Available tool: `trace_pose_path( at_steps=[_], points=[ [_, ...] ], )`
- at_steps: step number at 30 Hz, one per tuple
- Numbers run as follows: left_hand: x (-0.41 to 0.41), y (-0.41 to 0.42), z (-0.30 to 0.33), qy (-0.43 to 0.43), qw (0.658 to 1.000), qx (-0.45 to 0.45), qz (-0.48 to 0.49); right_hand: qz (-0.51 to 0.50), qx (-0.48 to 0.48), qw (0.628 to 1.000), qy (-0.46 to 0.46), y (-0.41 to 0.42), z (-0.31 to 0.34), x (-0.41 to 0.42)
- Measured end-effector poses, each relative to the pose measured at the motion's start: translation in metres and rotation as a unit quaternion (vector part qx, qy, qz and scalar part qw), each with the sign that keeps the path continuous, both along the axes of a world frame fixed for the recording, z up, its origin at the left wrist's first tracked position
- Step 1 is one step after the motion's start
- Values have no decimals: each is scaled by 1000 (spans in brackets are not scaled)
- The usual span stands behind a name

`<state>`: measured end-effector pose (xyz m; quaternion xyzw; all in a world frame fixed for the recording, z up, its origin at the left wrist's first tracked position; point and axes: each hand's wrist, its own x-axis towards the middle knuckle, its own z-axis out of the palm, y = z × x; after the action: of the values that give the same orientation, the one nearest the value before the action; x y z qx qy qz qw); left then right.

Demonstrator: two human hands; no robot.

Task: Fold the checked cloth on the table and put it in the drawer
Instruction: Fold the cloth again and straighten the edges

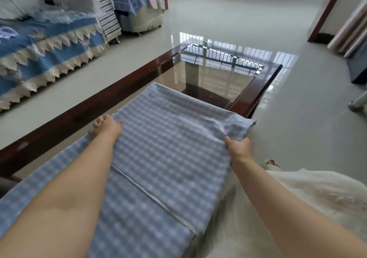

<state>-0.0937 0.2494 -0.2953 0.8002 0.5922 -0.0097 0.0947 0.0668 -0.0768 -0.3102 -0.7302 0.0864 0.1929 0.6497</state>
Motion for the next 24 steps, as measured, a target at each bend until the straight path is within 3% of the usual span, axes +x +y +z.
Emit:
trace_pose_path(
  at_steps=[8, 11, 16, 19, 21, 24],
  points=[
    [17, 41, 6, 36, 997, -70, -13, -15, -21, 998, -64, 15, 6, 9],
    [27, 38, 4, 9, 1000, -18, -21, -6, -1, 997, -80, 21, 13, 25],
    [82, 39, 26, -130, 982, 120, -73, -32, 0, 989, -142, 44, 47, 96],
    [140, 48, 59, -239, 955, 149, -94, -58, 0, 986, -156, 60, 75, 159],
    [170, 45, 69, -210, 961, 137, -120, -42, -25, 995, -91, 62, 75, 188],
    [193, 19, 42, -57, 968, 117, -214, 10, -167, 986, -8, 50, 43, 185]
  ],
)
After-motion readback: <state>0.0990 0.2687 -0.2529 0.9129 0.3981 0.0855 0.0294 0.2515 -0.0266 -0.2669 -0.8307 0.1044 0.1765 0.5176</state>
